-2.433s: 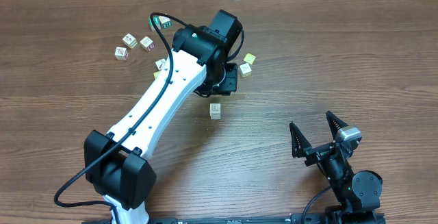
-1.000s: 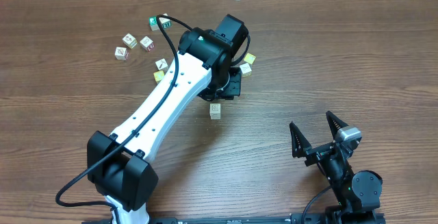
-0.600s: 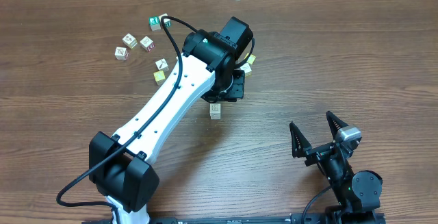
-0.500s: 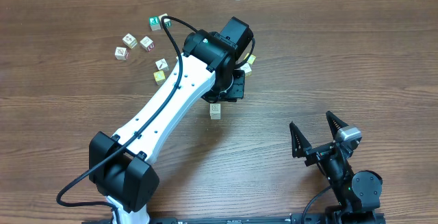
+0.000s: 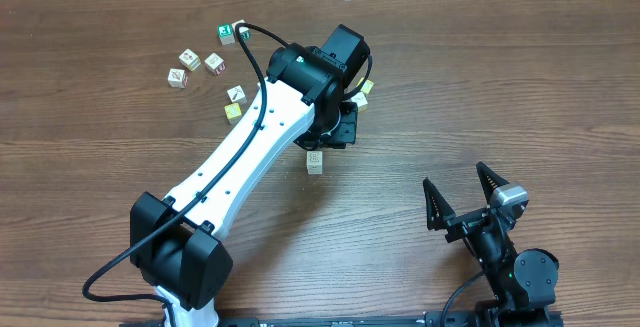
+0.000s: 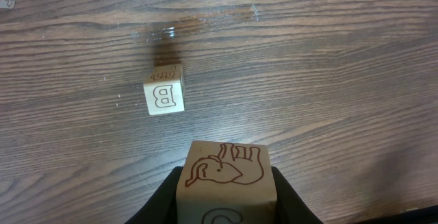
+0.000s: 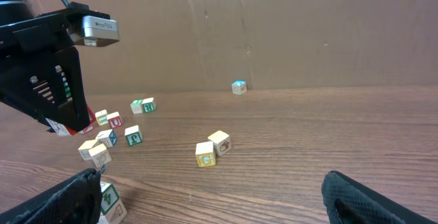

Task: Form a tower
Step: 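Move the held elephant-picture block over the bow-picture block on the tower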

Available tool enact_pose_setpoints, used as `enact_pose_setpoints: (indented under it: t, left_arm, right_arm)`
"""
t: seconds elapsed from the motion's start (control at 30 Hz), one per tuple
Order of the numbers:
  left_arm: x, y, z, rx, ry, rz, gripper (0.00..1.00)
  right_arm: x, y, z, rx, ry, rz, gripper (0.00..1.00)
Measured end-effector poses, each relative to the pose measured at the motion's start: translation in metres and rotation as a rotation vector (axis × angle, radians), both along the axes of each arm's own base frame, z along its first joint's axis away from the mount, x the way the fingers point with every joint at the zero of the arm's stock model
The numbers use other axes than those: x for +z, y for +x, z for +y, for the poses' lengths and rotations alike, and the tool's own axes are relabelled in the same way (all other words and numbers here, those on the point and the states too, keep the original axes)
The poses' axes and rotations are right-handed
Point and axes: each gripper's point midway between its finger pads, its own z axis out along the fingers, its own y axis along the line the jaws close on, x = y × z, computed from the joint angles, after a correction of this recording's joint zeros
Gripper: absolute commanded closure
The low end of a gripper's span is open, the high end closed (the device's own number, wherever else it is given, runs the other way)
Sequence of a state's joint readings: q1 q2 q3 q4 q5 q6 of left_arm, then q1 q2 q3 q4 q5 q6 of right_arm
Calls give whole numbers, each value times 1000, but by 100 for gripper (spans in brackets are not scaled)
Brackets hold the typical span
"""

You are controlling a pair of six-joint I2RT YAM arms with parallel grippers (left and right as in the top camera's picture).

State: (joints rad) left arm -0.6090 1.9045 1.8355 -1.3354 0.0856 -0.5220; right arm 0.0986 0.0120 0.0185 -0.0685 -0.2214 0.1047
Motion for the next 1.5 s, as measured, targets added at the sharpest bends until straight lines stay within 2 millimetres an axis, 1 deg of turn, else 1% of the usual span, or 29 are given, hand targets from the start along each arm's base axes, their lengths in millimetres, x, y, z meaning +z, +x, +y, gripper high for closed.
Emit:
enact_pose_setpoints:
  t: [0.27,0.57,0.73,0.87,0.97,1.2,1.3,1.5]
  left_arm:
    - [0,-1,-1,-3,2,-1,95]
    - [0,-6,-8,-12,12,-6,95]
    - [-2,-1,2,51,64,-34,94]
    - [-10,-1,8,86,96,-32,95]
    - [-19,0,9,95,105,-36,94]
    - [-44,-4,13,105,126,-14,95]
    - [-48,-4,14,109,132,-16,95]
    - [-49,1,21,118,166,-44,94]
  right_arm:
    - [0,0,0,0,0,0,0]
    - [0,0,0,0,0,-1,0]
    - [0,0,0,0,0,0,0]
    - [0,0,0,0,0,-1,0]
    - [0,0,0,0,0,0,0]
    - [0,0,0,0,0,0,0]
    - [0,0,0,0,0,0,0]
    - [0,0,0,0,0,0,0]
